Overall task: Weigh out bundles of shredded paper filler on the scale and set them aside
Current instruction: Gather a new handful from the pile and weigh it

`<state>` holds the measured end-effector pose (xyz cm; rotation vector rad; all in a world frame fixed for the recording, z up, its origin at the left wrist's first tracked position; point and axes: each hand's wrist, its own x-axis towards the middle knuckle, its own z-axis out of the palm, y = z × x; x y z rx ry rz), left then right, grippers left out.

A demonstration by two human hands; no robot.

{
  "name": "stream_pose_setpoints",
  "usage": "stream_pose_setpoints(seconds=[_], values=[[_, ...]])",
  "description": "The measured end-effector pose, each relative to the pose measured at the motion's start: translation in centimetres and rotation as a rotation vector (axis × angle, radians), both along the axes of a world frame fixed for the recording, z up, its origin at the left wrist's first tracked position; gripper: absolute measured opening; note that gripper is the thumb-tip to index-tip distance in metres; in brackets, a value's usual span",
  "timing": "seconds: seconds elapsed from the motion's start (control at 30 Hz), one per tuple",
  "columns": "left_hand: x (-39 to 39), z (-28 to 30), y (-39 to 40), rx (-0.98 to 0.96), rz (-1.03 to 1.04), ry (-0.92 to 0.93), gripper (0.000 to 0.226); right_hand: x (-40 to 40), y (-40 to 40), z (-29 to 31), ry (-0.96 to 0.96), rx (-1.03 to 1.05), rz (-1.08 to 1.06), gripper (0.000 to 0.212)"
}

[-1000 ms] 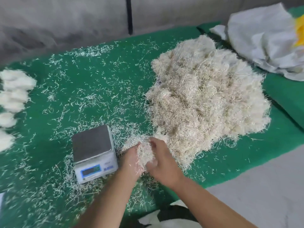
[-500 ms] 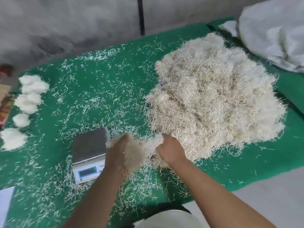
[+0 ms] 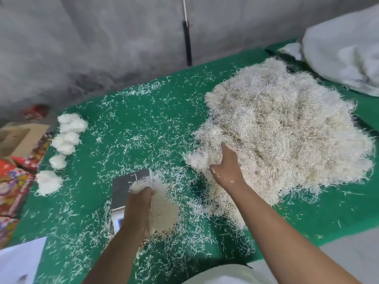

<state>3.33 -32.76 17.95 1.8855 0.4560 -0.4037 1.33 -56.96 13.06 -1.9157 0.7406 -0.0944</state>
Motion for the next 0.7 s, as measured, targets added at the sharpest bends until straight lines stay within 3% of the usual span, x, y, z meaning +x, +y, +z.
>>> stream_pose_setpoints(seconds=[0.07,0.1,0.17,0.23,0.3,0.37,0.47,0.57,0.63,0.7], values=[[-0.2,1.4,-1.7,0.033,-0.002,-0.061,0.021,-1.9,1.6,0.2,-0.093,0.051,0.057,0.072],[-0.4,2.1,-2.6,0.055,-0.021,-0.098,0.007,-2.8,2.5,0.2,-0.087,0.085,0.125,0.06],[-0.3,3.1,-3.9,0.045,-0.063,-0.149,0.047,-4.4,3.9,-0.5,0.015,0.115,0.276,0.037],[-0.6,4.7,-5.3,0.052,-0.078,-0.131,0.063,-5.1,4.1,-2.2,0.19,0.061,0.393,0.022],[-0.6,6.1,-6.4,0.005,-0.085,-0.155,0.052,-5.7,2.9,-4.1,0.389,-0.018,0.421,0.026],[-1.0,6.8,-7.2,0.009,-0.051,-0.139,0.04,-6.2,1.1,-5.9,0.485,0.056,0.329,0.031],[-1.7,6.6,-7.2,-0.006,-0.062,-0.131,0.059,-6.9,-0.2,-7.6,0.618,0.046,0.295,0.04],[-2.7,6.7,-7.6,-0.071,-0.015,-0.106,0.084,-6.7,0.3,-6.3,0.541,0.075,0.369,0.037],[-2.5,6.4,-7.8,-0.173,0.027,-0.033,0.116,-6.3,0.5,-4.4,0.353,0.138,0.291,0.034],[-1.9,6.0,-8.1,-0.298,0.037,0.003,0.124,-6.7,1.6,-2.3,0.206,0.497,0.214,0.019]])
